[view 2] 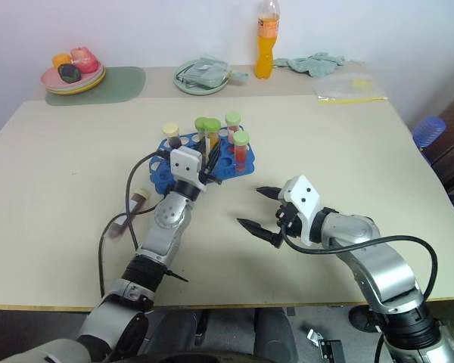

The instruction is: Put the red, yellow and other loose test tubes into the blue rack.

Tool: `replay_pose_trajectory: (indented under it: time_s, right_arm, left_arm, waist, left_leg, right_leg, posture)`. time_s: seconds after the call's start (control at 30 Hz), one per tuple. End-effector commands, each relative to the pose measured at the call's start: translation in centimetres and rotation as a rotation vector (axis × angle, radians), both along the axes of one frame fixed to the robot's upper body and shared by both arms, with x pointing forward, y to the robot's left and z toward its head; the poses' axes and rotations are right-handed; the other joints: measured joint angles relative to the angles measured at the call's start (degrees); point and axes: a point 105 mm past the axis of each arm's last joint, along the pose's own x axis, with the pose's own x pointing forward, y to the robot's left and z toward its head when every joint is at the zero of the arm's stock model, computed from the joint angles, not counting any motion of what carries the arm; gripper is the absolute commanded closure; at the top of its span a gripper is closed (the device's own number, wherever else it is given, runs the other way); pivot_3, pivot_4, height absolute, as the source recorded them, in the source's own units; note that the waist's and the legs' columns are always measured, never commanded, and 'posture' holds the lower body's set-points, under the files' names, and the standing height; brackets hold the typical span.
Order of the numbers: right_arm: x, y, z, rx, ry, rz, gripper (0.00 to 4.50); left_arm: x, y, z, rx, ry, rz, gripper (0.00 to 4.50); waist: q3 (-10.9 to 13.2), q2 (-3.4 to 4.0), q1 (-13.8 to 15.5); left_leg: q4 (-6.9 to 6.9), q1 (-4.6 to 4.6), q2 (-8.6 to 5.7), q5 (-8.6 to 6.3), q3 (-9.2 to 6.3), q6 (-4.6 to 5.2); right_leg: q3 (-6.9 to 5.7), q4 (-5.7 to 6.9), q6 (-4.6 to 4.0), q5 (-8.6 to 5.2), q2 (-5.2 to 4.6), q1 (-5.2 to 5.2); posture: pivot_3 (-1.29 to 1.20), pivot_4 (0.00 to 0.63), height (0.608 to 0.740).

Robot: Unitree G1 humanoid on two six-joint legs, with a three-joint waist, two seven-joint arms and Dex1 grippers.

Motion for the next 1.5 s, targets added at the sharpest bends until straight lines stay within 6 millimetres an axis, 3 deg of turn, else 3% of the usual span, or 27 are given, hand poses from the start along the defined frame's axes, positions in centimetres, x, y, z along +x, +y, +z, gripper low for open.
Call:
replay_pose_trajectory:
  time_s: [0.03,0.2,0.37,0.43,0.73,0.83,0.9,1.03,1.17,1.27,1.5]
  right_arm:
    - [-0.1,0.6,1.2,0.027,-0.062,0.003,0.0]
    - [0.3,0.6,1.3,0.038,-0.072,-0.019,0.0]
    - [0.4,0.7,1.2,0.047,-0.072,-0.022,0.0]
    - [0.3,0.8,1.2,0.05,-0.072,-0.024,0.0]
    - [0.1,0.7,1.2,0.063,-0.059,-0.029,0.0]
    - [0.1,0.7,1.1,0.065,-0.055,-0.025,0.0]
    - [0.1,0.7,1.1,0.065,-0.052,-0.02,0.0]
    - [0.4,0.7,1.1,0.061,-0.049,-0.008,0.0]
    - [0.5,1.0,1.0,0.053,-0.046,0.022,0.0]
    - [0.7,1.1,1.1,0.049,-0.051,0.034,0.0]
    - [0.7,1.0,1.1,0.043,-0.06,0.027,0.0]
  left_arm:
    - [0.1,0.5,1.2,-0.036,-0.042,0.01,3.75]
    - [-0.1,0.3,0.8,-0.055,-0.009,-0.036,3.75]
    - [-0.4,1.1,1.0,-0.068,0.008,-0.04,1.33]
    - [-0.9,2.0,2.1,-0.109,-0.013,-0.038,0.37]
    - [-4.7,7.4,8.5,-0.138,-0.12,-0.024,0.37]
    - [-4.9,10.1,10.1,-0.15,-0.037,-0.001,0.17]
    - [-4.3,11.9,9.8,-0.138,0.095,0.04,0.17]
    - [-3.8,15.6,7.5,0.072,0.43,0.195,0.17]
    - [-5.0,15.4,6.9,0.173,0.686,0.046,0.17]
    - [-5.9,16.5,5.5,0.257,0.956,0.018,0.17]
    - [-7.7,17.9,2.9,0.443,1.181,0.016,0.17]
  waist:
    - [0.0,0.0,0.0]
    - [0.0,0.0,0.0]
    - [0.0,0.0,-0.1]
    - [0.0,0.0,-0.2]
    - [0.0,0.03,-0.3]
    - [0.0,0.03,-0.3]
    - [0.0,0.04,-0.4]
    - [0.0,0.02,-1.1]
    - [0.0,-0.01,-1.4]
    - [0.0,-0.05,-1.6]
    - [0.0,-0.03,-2.3]
  left_leg:
    - [0.0,0.0,0.0,0.0,0.0,0.0]
    - [0.0,0.0,0.0,0.0,-0.01,0.0]
    - [0.01,0.0,0.0,0.0,-0.01,0.0]
    - [0.0,0.0,0.01,0.0,-0.02,0.0]
    - [0.0,0.02,0.04,0.0,-0.06,-0.01]
    - [0.0,0.02,0.05,0.0,-0.06,-0.01]
    - [0.0,0.04,0.07,0.0,-0.1,-0.01]
    - [-0.02,0.07,0.06,0.0,-0.15,0.0]
    - [-0.02,0.08,0.07,0.0,-0.17,0.0]
    - [-0.01,0.08,0.07,0.02,-0.18,-0.03]
    - [-0.2,0.19,0.16,0.02,-0.19,-0.05]
  right_leg:
    - [0.0,0.0,0.0,0.0,0.0,0.0]
    - [0.0,0.02,0.0,0.0,0.01,0.0]
    - [0.0,0.02,0.0,0.0,0.01,-0.01]
    - [0.0,0.02,0.0,0.0,0.01,-0.02]
    - [0.01,0.03,-0.01,0.0,0.04,0.0]
    - [0.01,0.04,-0.01,0.0,0.04,0.0]
    - [0.01,0.07,-0.01,0.0,0.07,0.0]
    - [0.02,0.1,-0.01,-0.01,0.09,0.0]
    - [-0.01,0.18,-0.02,-0.02,0.12,0.0]
    - [-0.07,0.19,-0.02,-0.02,0.14,0.01]
    - [0.08,0.25,-0.08,-0.05,0.13,-0.1]
  posture:
    - [0.0,0.15,0.74]
    - [0.0,0.15,0.74]
    - [0.0,0.15,0.74]
    - [0.0,0.15,0.74]
    - [0.0,0.15,0.74]
    - [0.0,0.15,0.74]
    - [0.0,0.15,0.74]
    - [0.0,0.15,0.74]
    - [0.0,0.15,0.74]
    - [0.0,0.15,0.74]
    - [0.0,0.15,0.74]
